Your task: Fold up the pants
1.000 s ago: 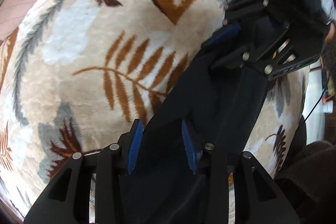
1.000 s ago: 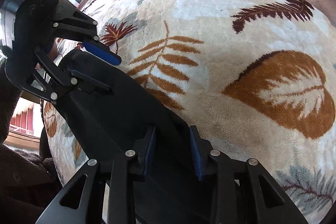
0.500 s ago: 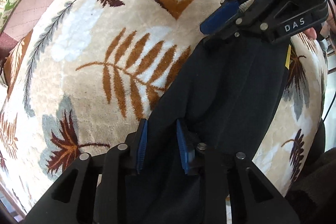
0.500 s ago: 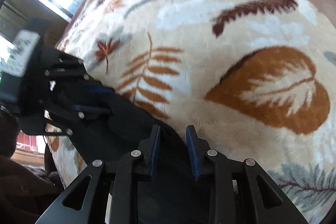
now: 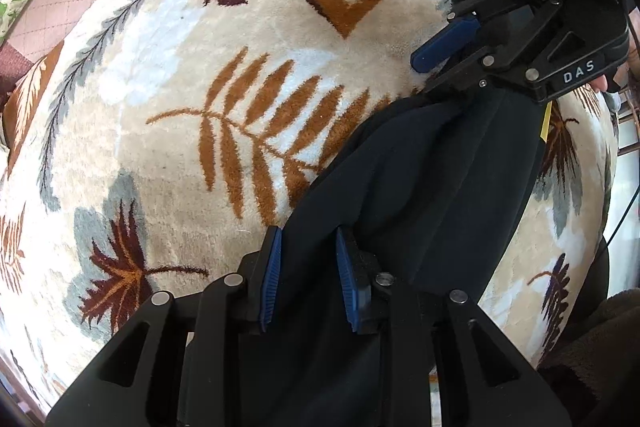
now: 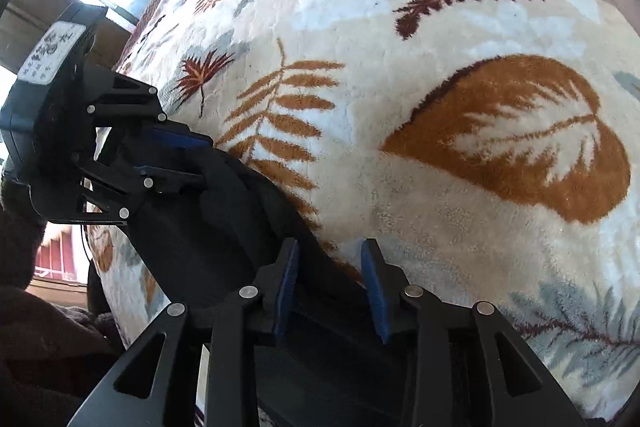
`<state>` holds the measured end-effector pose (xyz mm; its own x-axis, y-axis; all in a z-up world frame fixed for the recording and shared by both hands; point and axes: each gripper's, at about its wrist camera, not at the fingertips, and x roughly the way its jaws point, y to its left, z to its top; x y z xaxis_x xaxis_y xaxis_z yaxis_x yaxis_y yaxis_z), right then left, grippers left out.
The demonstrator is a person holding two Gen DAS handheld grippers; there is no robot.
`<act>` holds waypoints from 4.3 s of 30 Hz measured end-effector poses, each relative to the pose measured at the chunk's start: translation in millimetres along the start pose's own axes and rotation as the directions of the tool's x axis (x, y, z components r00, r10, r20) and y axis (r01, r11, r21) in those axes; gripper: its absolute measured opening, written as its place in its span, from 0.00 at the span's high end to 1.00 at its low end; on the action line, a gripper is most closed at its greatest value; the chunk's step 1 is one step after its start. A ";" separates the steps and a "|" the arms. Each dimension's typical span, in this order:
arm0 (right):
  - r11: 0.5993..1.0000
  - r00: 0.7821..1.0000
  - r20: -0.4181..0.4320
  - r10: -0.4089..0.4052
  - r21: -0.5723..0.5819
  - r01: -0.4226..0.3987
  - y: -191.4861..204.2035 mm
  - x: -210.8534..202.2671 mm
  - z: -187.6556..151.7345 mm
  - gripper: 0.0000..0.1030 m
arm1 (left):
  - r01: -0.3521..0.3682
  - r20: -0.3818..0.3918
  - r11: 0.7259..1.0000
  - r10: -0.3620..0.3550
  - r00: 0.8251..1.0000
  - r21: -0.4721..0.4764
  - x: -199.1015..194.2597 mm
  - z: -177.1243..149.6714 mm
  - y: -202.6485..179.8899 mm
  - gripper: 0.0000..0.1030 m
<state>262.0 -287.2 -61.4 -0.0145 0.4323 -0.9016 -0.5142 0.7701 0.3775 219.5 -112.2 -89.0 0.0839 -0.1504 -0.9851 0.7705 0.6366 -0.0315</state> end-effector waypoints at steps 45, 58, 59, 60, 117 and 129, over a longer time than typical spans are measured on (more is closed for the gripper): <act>0.976 0.997 0.013 -0.070 -0.204 0.071 48.9 9.9 19.8 0.93 | -0.048 0.074 0.995 0.054 0.996 -0.084 -6.6 -19.4 -2.6 0.85; 0.977 0.983 0.077 -0.167 -0.119 0.175 22.4 20.9 30.6 0.96 | -0.070 0.057 0.974 0.085 0.995 -0.214 0.8 -8.2 19.2 0.90; 0.978 0.982 0.096 -0.165 -0.110 0.175 20.8 18.1 30.7 0.95 | -0.066 0.056 0.975 0.080 0.995 -0.214 0.4 -8.1 19.6 0.90; 0.980 0.979 0.118 -0.168 -0.090 0.179 18.7 12.3 30.9 0.92 | -0.060 0.054 0.975 0.073 0.996 -0.215 0.4 -7.9 20.3 0.89; 0.778 0.884 0.410 -0.223 0.622 -0.092 -151.4 -148.9 -242.6 0.45 | 0.492 0.381 0.275 -0.372 0.847 -0.826 23.0 58.5 -189.2 0.81; 0.774 0.872 0.462 -0.162 0.608 -0.178 -165.2 -144.2 -238.7 0.45 | 0.528 0.515 -0.054 -0.327 0.792 -0.847 59.6 51.7 -201.0 0.81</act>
<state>144.3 -588.7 -44.2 0.4666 0.4688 -0.7500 0.1255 0.8043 0.5808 102.4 -288.3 -132.7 0.1398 -0.7171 -0.6828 -0.5329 0.5267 -0.6623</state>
